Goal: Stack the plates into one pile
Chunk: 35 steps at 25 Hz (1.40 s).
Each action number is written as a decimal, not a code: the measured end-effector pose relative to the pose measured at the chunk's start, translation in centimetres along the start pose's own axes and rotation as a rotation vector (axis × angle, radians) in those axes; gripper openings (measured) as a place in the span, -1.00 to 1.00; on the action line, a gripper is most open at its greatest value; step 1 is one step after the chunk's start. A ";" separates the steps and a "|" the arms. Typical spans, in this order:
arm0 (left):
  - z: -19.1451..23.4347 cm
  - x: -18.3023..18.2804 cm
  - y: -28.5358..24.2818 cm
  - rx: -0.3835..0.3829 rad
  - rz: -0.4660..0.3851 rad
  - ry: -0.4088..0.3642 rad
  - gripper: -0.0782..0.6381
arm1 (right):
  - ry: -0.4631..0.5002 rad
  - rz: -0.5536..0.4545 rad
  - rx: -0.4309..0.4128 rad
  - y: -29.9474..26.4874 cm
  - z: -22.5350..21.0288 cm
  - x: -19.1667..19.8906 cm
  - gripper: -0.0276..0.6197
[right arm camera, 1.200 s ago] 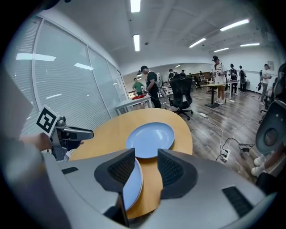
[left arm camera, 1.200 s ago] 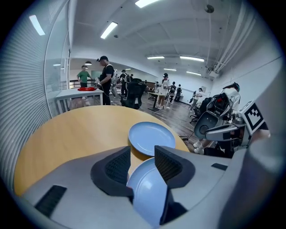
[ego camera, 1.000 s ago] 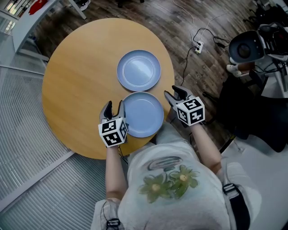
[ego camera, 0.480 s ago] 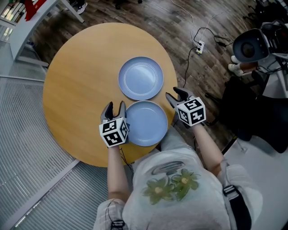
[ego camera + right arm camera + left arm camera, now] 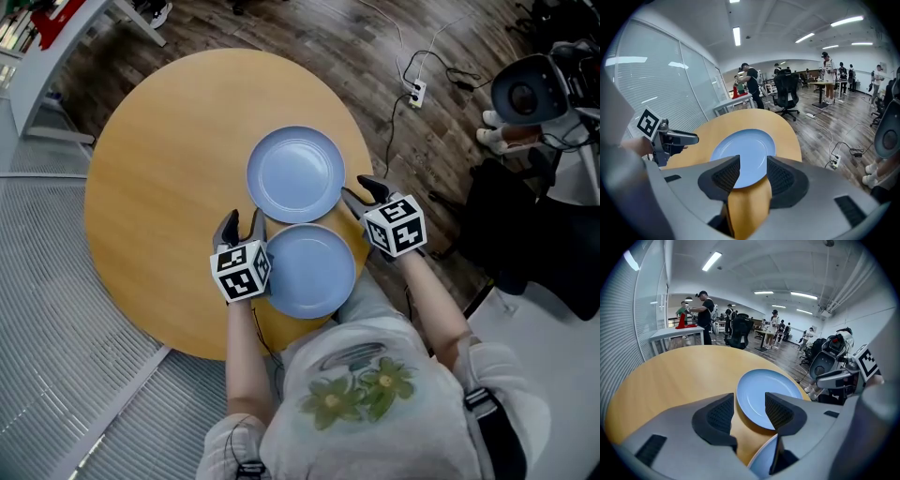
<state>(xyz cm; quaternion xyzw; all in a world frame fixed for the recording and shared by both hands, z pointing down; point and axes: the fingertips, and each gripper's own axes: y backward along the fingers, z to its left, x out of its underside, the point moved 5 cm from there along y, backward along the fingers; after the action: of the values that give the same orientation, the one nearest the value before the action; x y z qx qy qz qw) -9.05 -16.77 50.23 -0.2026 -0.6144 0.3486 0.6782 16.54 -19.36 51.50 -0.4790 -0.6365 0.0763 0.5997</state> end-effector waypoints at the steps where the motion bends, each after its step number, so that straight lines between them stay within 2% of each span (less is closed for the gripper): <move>1: 0.2 0.0 -0.6 0.001 0.007 0.001 -0.21 | -0.002 0.003 0.001 -0.5 -0.2 -0.1 -0.42; 5: 0.9 0.5 -3.1 0.004 0.037 0.015 -0.21 | -0.018 0.021 0.009 -2.6 -1.1 0.1 -0.42; 11: 1.7 1.0 -6.1 0.020 0.086 0.088 -0.21 | -0.047 0.072 0.045 -5.1 -2.4 0.6 -0.42; 17: 1.8 2.3 -8.2 0.022 0.143 0.094 -0.21 | -0.071 0.109 0.056 -6.8 -3.7 1.3 -0.42; 22: 2.6 2.8 -9.7 -0.010 0.168 0.127 -0.22 | -0.076 0.164 0.075 -8.5 -4.6 2.2 -0.42; 31: 3.0 3.4 -11.5 -0.008 0.227 0.119 -0.22 | -0.120 0.227 0.071 -10.3 -4.9 3.1 -0.42; 35: 2.8 3.9 -11.7 -0.004 0.230 0.102 -0.34 | -0.117 0.241 0.066 -10.5 -4.7 3.6 -0.46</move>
<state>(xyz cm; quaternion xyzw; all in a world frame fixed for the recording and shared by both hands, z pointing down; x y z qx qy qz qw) -9.18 -22.30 61.56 -0.2904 -0.5526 0.4124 0.6636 15.69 -24.66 62.28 -0.5269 -0.6053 0.1964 0.5634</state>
